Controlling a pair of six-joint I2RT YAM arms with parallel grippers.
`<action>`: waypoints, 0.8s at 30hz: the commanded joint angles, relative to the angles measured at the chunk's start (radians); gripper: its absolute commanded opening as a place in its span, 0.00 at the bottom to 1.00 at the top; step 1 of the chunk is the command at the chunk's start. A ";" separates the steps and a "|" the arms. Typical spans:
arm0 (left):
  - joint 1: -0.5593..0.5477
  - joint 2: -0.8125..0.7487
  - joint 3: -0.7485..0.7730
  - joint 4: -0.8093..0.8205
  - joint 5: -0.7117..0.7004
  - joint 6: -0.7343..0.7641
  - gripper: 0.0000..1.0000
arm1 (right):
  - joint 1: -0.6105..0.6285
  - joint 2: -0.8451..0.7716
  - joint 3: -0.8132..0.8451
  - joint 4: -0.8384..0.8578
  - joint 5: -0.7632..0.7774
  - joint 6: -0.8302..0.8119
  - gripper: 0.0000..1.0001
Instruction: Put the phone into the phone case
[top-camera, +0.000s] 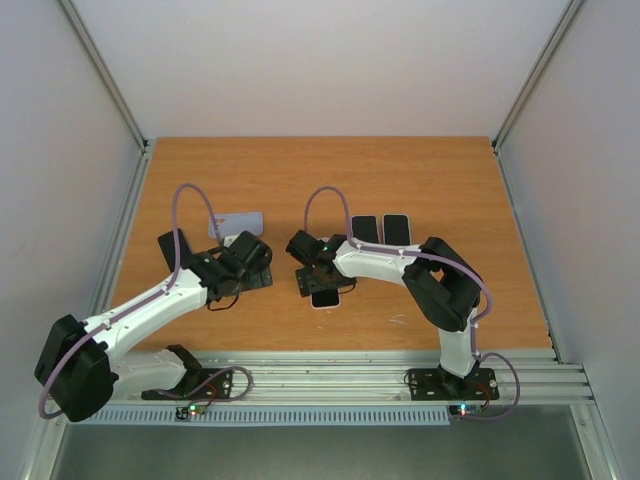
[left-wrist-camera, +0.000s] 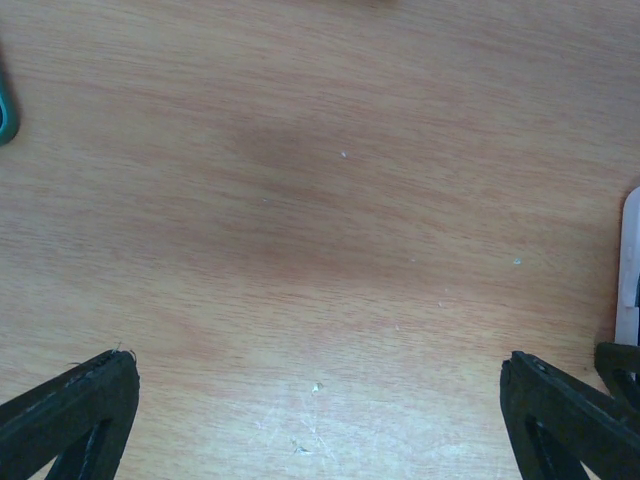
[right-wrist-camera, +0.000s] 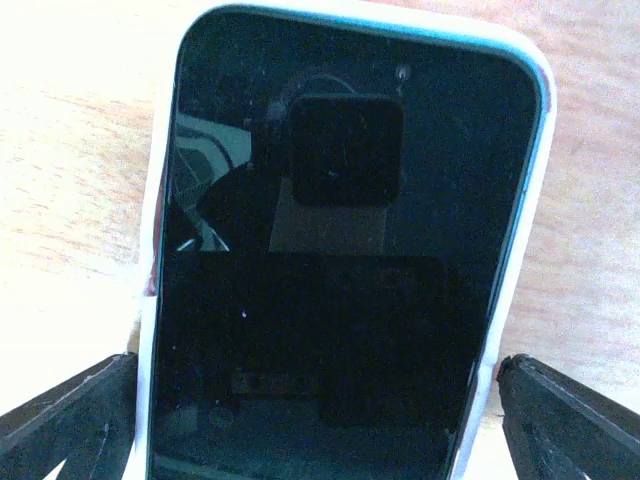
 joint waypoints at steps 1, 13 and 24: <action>0.016 0.005 -0.011 0.043 0.017 0.007 0.99 | 0.008 0.024 0.020 -0.011 0.053 0.033 0.95; 0.087 -0.002 -0.010 0.047 0.076 0.034 0.99 | -0.055 0.037 0.097 0.011 0.094 -0.049 0.73; 0.193 -0.005 -0.023 0.038 0.145 0.069 0.99 | -0.224 0.157 0.232 0.021 0.034 -0.131 0.73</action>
